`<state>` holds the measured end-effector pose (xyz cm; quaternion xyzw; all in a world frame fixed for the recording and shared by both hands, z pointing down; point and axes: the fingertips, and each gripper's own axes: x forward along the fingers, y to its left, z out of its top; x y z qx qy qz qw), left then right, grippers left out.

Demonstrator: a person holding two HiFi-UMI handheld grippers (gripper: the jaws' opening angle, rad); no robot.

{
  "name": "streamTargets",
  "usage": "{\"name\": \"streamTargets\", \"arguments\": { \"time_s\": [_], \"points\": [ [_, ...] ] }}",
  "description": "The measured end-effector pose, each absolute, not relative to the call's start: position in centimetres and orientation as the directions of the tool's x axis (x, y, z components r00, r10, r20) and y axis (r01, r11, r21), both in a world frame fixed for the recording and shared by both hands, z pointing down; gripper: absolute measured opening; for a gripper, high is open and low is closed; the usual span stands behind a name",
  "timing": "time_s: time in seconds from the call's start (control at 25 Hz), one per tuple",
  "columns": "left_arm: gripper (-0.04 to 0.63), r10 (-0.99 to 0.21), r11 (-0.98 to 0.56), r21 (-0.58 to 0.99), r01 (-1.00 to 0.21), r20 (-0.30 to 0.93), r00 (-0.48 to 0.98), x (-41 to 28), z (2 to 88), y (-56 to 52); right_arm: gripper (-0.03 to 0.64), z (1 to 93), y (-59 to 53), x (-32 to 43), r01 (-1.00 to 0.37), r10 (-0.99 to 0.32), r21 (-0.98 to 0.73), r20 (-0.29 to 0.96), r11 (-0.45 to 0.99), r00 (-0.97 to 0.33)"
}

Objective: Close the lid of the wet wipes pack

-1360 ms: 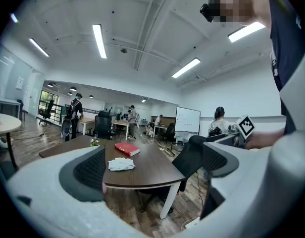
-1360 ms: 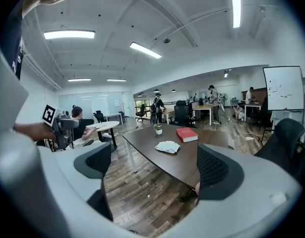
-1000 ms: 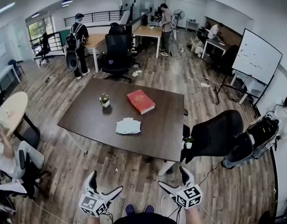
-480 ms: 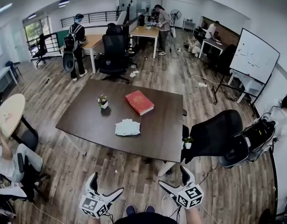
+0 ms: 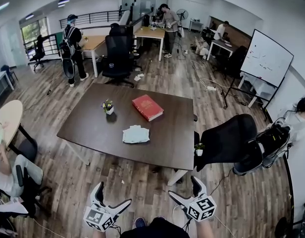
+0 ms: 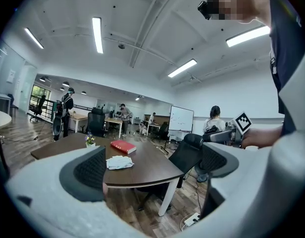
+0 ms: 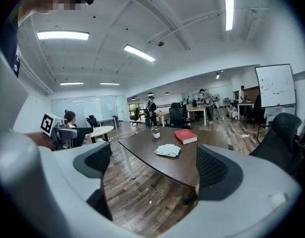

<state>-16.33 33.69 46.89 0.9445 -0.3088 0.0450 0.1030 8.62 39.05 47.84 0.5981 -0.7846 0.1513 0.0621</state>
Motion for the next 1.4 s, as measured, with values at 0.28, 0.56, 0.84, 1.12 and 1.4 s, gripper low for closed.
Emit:
{"name": "streamTargets", "arguments": {
  "time_s": [0.28,0.56,0.84,1.12,1.4],
  "points": [
    [0.594,-0.548,-0.805,0.171,-0.568,0.154,0.822,-18.0,47.4,33.4,0.552,48.7,39.6,6.1,-0.956,-0.927,-0.203,0.268,0.211,-0.261],
    [0.594,-0.536,-0.817,0.159,-0.554,0.144,0.832,-18.2,47.6,32.8,0.548,49.0,39.0,5.7,-0.963,-0.934,-0.18,0.263,0.2,-0.243],
    [0.594,-0.543,-0.817,0.146,-0.558,0.131,0.83,-17.8,48.3,31.6,0.546,50.2,37.7,6.0,-0.961,-0.936,-0.184,0.249,0.207,-0.249],
    [0.594,-0.548,-0.811,0.144,-0.566,0.148,0.823,-17.3,48.5,29.7,0.535,50.3,35.1,6.9,-0.961,-0.937,-0.175,0.239,0.215,-0.253],
    [0.594,-0.556,-0.807,0.135,-0.575,0.15,0.817,-15.9,48.8,25.8,0.522,50.9,31.3,8.0,-0.956,-0.932,-0.183,0.242,0.231,-0.271]
  ]
}}
